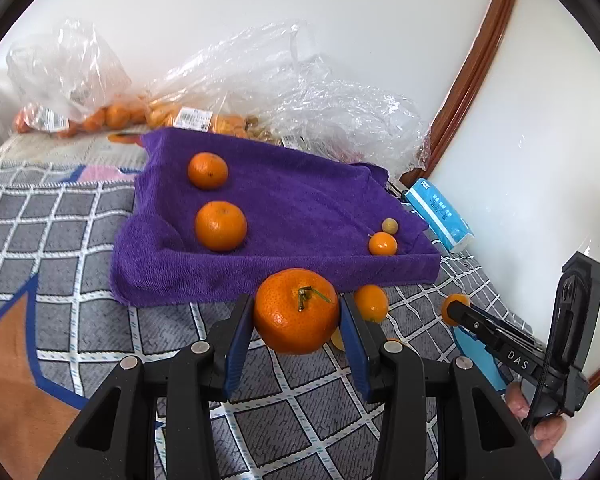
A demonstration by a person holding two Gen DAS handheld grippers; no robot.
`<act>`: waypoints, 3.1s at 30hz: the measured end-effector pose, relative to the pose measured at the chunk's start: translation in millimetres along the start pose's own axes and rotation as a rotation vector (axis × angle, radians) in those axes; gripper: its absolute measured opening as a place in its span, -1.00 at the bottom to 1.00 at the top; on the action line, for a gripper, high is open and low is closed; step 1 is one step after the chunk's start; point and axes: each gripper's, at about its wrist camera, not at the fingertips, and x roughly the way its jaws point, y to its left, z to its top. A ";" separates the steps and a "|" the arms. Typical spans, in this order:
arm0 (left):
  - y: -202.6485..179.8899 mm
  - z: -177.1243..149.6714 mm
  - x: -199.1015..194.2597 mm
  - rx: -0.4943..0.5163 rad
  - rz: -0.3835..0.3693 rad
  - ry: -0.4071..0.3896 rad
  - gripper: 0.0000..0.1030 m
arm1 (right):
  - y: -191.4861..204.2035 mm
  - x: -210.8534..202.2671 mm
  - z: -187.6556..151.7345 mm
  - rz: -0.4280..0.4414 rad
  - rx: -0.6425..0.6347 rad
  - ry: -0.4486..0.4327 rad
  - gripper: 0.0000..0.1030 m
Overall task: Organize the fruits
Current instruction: 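Lift and carry the orange and stemmed mandarin over the purple towel, then open right gripper over towel while left gripper releases stemmed mandarin onto towel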
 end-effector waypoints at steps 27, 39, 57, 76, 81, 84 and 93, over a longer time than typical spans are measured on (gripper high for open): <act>3.5 69.3 -39.8 -0.046 0.103 -0.086 -0.21 | 56.9 -14.1 77.3 0.049 -0.059 -0.090 -0.33; 10.7 101.8 -7.3 -0.089 0.132 -0.113 -0.21 | 64.6 9.9 109.2 0.061 -0.071 -0.118 -0.33; 60.8 99.4 14.0 -0.139 0.178 -0.131 -0.21 | 22.5 59.9 111.9 0.031 -0.006 -0.102 -0.33; 67.9 82.7 51.9 -0.189 0.113 -0.069 -0.21 | -3.2 101.2 90.8 -0.016 0.027 0.088 -0.33; 65.1 78.7 59.1 -0.176 0.120 -0.060 -0.21 | -8.2 109.8 88.8 -0.015 0.052 0.121 -0.32; 62.5 77.0 62.5 -0.152 0.136 -0.063 -0.21 | -8.1 108.3 89.3 -0.011 0.061 0.117 -0.32; 53.5 75.8 64.2 -0.095 0.157 -0.073 -0.19 | -0.6 98.1 89.6 -0.014 0.047 0.058 -0.16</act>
